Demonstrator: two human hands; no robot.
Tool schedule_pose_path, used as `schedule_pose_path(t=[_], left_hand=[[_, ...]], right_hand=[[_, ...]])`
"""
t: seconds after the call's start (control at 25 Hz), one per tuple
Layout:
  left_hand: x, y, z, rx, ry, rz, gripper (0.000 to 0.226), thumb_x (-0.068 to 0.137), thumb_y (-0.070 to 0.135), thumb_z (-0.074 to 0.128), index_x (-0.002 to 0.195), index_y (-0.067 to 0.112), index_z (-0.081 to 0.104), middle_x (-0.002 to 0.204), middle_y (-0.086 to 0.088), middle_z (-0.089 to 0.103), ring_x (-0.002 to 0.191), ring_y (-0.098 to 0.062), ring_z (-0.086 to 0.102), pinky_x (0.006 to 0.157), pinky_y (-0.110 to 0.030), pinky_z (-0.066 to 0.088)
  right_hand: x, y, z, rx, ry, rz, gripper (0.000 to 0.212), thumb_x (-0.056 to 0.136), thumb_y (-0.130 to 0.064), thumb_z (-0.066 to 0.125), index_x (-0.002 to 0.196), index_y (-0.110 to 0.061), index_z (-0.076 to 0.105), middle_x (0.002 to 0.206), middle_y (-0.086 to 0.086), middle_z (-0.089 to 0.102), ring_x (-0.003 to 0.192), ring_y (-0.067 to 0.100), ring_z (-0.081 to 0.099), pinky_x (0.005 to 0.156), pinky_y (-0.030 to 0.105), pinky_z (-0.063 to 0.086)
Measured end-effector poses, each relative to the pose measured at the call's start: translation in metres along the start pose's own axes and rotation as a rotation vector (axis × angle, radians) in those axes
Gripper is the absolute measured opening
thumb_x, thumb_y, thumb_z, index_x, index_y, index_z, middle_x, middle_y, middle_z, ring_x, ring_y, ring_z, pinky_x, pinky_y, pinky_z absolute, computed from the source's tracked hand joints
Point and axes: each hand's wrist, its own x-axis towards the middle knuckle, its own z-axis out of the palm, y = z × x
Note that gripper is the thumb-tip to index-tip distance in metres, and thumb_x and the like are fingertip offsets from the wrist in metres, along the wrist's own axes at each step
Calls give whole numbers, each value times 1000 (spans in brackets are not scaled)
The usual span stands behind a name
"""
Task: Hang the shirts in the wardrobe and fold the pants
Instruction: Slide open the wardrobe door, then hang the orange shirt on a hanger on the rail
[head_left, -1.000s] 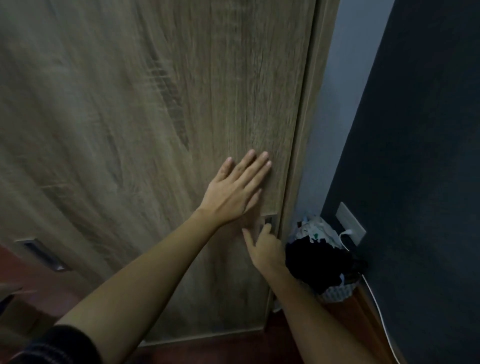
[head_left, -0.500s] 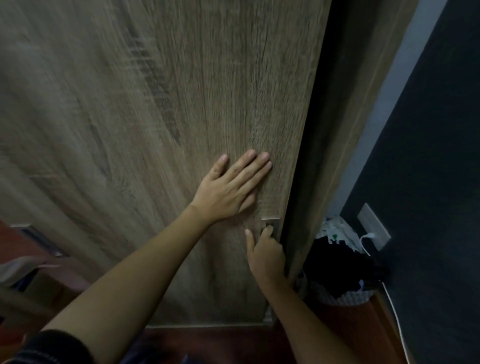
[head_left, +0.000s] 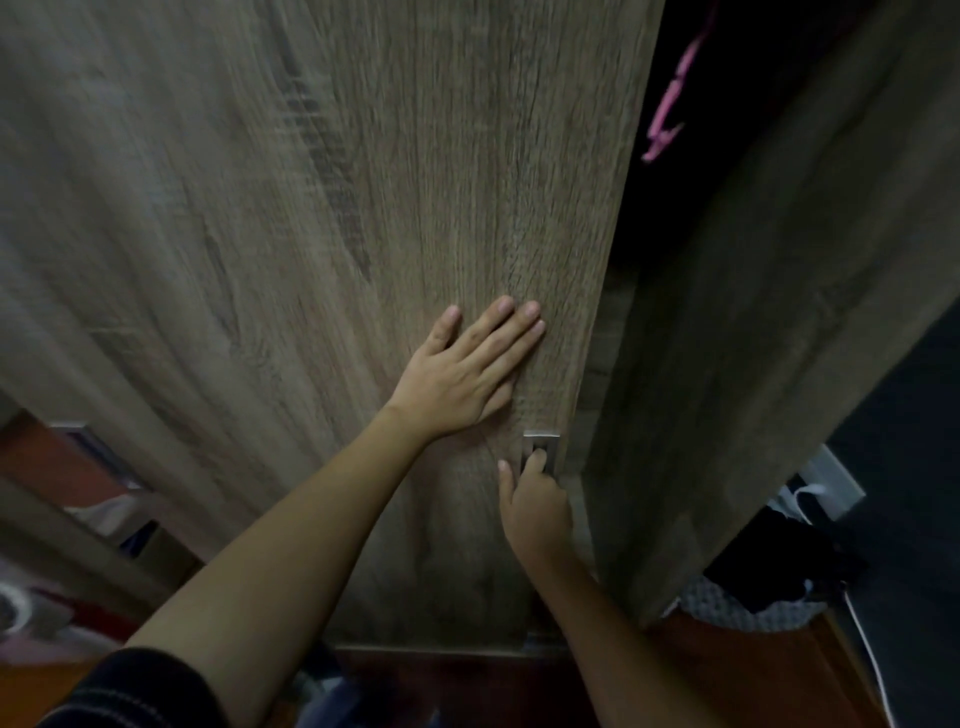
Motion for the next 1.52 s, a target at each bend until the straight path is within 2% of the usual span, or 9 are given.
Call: schedule_pose_path(t=[0.2,0.48,0.72,0.96,1.16,1.24,1.36,1.44,1.52], left_hand=[[-62,-60,-8,6,5,-41,65,95,39,36,150,14,12,159,-3,-8,146,-19,-1,113,-47,-3],[-140,-123,-9,83,41,-150,67,96,42,39,150,16,9,159,-1,-7,146,-19,-2,115,-44,-5],[-200,-180,-14,86,34,-216,71,94,44,41,151,18,9,159,3,-4,146,-17,-1,116,-42,-4],[-237,-218,-22,93,-26,-238,70,93,44,41,151,20,9,159,5,-2,146,-17,1,116,-41,-4],[-234,-213,-21,82,-63,-251,70,93,43,39,151,21,8,159,7,-4,146,-15,-1,115,-41,-3],[-231,-211,-30,62,-132,-276,69,94,42,38,151,21,6,159,6,-6,146,-16,-3,115,-42,2],[-223,-197,-65,-46,-334,-403,64,95,37,35,150,20,6,157,3,4,145,-17,-1,113,-43,12],[-226,-181,-102,-165,-526,-630,62,95,35,36,149,16,13,156,0,13,143,-14,1,114,-44,12],[-243,-167,-146,-281,-776,-896,67,95,33,41,150,15,9,159,-1,6,143,-13,-6,118,-45,9]], right_hand=[[-12,-70,40,-65,-91,-35,37,99,-33,34,127,-8,37,106,13,66,97,28,66,71,33,50],[-29,-153,83,-78,-169,-181,40,98,-29,37,129,-5,34,110,17,66,98,32,66,73,35,51],[-47,-212,111,-4,-260,-310,37,96,-25,39,129,-10,34,110,15,64,100,32,64,75,34,50],[-53,-252,137,-53,-292,-375,50,93,-28,43,136,-5,28,111,13,63,102,29,63,78,33,49],[-47,-248,135,-122,-330,-397,57,90,-29,45,136,-1,23,110,15,64,100,30,64,78,34,50],[-46,-244,127,-92,-400,-425,53,89,-27,47,131,-3,28,110,16,63,100,32,63,75,33,49],[-47,-247,108,-13,-451,-468,23,90,-27,48,106,-10,50,100,15,65,95,32,64,70,29,46],[-54,-252,98,10,-450,-524,13,89,-27,48,88,-16,54,94,14,67,91,31,64,69,29,45],[-66,-264,95,34,-441,-576,11,88,-27,50,81,-19,56,90,12,69,88,31,65,67,29,44]])
